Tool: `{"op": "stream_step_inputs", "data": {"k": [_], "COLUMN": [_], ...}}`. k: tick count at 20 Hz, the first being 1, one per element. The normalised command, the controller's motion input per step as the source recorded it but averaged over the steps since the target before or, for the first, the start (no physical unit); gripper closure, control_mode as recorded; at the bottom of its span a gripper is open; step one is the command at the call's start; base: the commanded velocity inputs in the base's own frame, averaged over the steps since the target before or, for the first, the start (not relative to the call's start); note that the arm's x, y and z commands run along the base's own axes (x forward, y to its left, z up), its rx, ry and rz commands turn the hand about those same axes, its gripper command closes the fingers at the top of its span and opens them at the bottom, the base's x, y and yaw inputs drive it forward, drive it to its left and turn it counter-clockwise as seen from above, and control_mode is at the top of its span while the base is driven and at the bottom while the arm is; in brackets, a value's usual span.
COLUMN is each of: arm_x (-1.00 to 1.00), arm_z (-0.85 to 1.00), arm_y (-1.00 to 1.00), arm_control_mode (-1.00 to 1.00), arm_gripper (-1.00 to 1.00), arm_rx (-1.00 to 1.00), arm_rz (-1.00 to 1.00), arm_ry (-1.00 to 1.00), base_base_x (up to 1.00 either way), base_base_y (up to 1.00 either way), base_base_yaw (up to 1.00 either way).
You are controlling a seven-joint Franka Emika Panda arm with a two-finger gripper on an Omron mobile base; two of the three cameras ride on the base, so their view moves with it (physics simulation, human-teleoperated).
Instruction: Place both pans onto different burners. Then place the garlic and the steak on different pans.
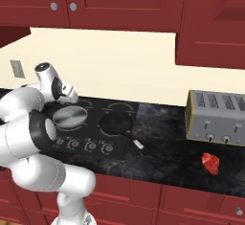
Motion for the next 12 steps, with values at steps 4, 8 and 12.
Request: {"op": "stream_step_inputs", "data": {"k": [4, 8, 12], "arm_x": [0.15, 0.17, 0.22], "arm_z": [-0.41, -0.46, -0.46], "arm_y": [0.05, 0.17, 0.24], "arm_control_mode": [-1.00, -1.00, -1.00], "arm_gripper": [1.00, 1.00, 1.00], "arm_rx": [0.03, 0.01, 0.00], "arm_rz": [0.00, 0.00, 0.00], "arm_ry": [0.04, 0.06, 0.07], "base_base_x": [0.00, 0.00, 0.00], "base_base_y": [0.00, 0.00, 0.00], "base_base_yaw": [0.00, 0.00, 0.00]}}
